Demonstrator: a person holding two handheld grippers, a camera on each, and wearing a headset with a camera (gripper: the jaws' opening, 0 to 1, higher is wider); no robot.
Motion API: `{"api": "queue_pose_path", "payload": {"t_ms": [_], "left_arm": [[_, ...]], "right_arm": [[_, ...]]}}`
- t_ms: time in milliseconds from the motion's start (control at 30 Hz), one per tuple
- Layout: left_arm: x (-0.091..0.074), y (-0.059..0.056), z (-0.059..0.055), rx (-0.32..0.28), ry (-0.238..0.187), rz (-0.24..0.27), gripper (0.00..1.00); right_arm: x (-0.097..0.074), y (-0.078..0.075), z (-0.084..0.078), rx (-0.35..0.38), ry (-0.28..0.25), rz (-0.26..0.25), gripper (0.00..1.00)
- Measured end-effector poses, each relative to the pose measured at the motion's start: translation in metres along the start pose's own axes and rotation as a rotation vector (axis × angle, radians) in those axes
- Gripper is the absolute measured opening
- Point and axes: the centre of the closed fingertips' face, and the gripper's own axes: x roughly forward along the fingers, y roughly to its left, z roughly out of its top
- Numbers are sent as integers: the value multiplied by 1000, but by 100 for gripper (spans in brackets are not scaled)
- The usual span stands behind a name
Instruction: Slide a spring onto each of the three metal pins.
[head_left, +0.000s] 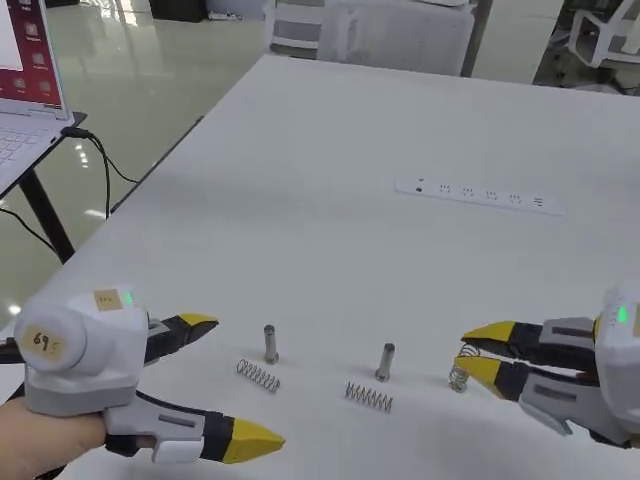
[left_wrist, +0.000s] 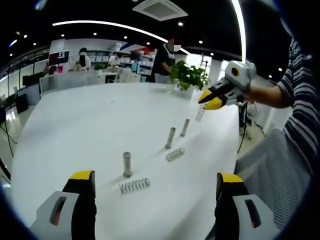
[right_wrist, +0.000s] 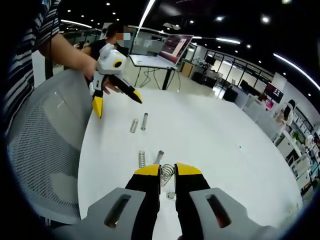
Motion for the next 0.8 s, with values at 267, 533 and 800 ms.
{"api": "queue_pose_path", "payload": {"t_ms": [267,533,800], "left_arm": [[-2,4,7,3,-11,6,98],[-3,6,9,11,-7,10,98],[-5,5,6,13,10,13,98]], "right_arm": [[-5,-29,-11,80,7,-88,7],[-1,-31,-15,115,8,-102,7],[5,-30,-20,138,17,-102,7]]}}
